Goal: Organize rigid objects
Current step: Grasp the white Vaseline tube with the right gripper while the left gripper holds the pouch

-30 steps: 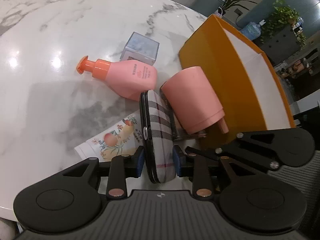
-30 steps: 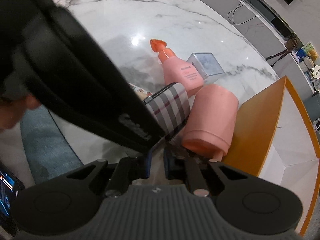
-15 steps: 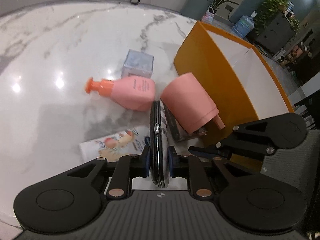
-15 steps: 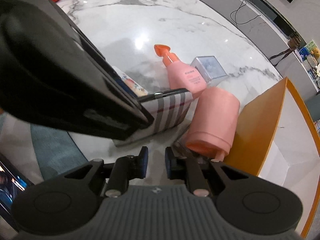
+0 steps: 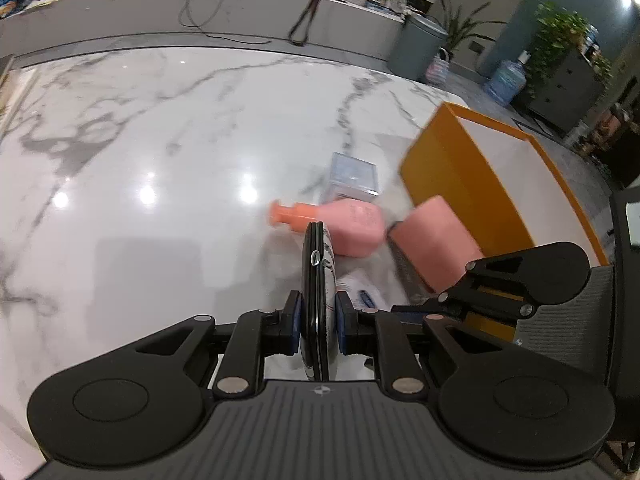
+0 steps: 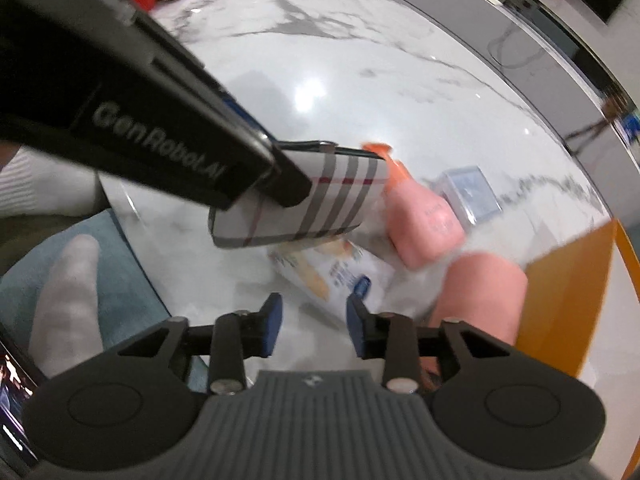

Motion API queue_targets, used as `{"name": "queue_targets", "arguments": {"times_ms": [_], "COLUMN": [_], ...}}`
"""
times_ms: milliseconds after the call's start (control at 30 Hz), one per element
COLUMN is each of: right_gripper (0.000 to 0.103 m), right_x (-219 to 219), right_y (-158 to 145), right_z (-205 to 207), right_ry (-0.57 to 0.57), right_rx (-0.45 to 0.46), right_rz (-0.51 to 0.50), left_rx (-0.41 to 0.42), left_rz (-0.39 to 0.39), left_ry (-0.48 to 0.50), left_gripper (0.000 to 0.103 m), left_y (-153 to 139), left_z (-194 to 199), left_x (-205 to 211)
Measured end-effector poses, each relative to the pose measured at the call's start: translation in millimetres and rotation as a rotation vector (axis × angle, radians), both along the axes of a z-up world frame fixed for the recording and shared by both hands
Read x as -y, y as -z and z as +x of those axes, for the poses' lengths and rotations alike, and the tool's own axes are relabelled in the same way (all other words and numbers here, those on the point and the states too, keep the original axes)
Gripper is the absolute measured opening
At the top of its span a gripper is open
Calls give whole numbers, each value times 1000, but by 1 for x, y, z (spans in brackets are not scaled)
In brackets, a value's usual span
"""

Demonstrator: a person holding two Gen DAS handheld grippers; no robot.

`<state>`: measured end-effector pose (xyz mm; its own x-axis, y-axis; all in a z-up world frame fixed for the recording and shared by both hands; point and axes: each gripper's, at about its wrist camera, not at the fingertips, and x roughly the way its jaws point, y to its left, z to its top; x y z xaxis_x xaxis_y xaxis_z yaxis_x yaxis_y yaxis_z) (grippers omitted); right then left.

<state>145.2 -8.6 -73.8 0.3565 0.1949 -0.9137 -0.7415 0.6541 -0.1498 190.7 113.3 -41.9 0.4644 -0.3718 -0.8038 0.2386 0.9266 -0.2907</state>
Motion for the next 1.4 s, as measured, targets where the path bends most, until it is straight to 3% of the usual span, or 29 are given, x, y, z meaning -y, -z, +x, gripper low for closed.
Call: {"name": "queue_targets", "arguments": {"times_ms": [167,367,467,633,700,900,1067,1233,1400], "right_gripper": [45,44,44,45,45,50,55,61,62], "right_x": [-8,-19,-22,-3,4,18,28,38,33], "right_y": [3,5,5,8,8,-1,10,19,25], "right_z": [16,18,25,30,31,31,38,40,40], "right_ry": [60,90,113,158,198,370,505,614,658], "right_rx": [-1,-18,-23,-22,-21,-41,-83,-116,-133], "right_rz": [5,-12,-14,-21,-15,118,196,289,335], "left_rx": [34,16,-17,-142,-132,-106,-71,-101,-127], "left_rz": [67,73,60,51,21,9,-15,-36,5], "left_ry": [-41,-12,21,41,41,32,3,-19,-36], "left_gripper": [19,19,19,19,19,21,24,24,24], "left_y": [6,12,12,28,30,32,36,39,36], "left_z": [3,6,5,0,-4,-3,0,4,6], "left_x": [-8,-12,-12,-7,-8,-6,-10,-14,-17]}}
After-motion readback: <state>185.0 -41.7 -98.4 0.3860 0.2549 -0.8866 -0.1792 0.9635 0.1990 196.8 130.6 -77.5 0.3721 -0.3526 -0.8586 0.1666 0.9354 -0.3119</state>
